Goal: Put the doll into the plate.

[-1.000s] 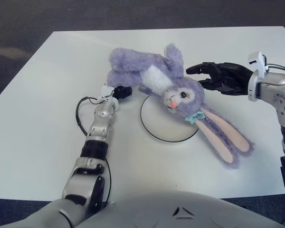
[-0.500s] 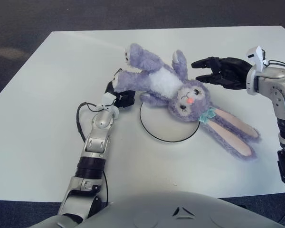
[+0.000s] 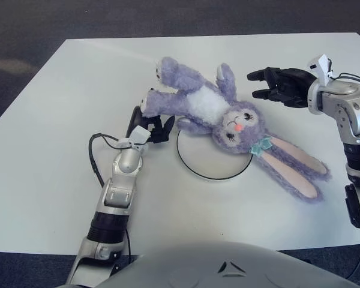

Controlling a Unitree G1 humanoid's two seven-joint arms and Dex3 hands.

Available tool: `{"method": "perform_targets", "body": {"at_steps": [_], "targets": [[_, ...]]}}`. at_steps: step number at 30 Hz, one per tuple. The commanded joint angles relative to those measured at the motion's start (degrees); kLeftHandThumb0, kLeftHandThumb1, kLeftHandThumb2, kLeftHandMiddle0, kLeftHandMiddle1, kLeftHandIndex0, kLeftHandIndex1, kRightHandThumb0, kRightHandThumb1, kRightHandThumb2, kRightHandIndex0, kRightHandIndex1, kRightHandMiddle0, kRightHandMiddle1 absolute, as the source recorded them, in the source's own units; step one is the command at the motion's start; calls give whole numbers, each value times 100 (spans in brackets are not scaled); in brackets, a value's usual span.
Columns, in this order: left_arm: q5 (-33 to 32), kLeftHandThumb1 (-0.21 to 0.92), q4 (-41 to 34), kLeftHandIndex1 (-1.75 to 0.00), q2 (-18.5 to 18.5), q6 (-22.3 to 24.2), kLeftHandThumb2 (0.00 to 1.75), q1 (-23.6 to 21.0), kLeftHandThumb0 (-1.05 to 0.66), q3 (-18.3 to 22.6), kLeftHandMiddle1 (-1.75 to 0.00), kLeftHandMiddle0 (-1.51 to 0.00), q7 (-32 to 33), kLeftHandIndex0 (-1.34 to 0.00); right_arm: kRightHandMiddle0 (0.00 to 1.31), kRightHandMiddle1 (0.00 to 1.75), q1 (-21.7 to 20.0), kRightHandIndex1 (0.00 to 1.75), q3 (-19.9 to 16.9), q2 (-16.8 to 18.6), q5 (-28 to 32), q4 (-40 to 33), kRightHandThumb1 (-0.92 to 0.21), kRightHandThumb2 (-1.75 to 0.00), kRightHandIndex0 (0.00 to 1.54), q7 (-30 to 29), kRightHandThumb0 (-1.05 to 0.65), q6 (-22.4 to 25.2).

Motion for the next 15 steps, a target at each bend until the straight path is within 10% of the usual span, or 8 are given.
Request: {"method": "perform_targets", "body": {"at_steps": [1, 15], "targets": [[345, 47, -230, -175, 44, 209, 112, 132, -43, -62, -175, -118, 111, -49, 0, 53, -65, 42, 76, -47, -142, 120, -92, -98, 6, 66, -85, -152], [666, 43, -76, -175, 131, 99, 117, 174, -44, -87, -175, -114, 267, -52, 0, 55, -90, 41, -48, 6, -304, 366, -92, -98, 7, 40, -84, -216]]}}
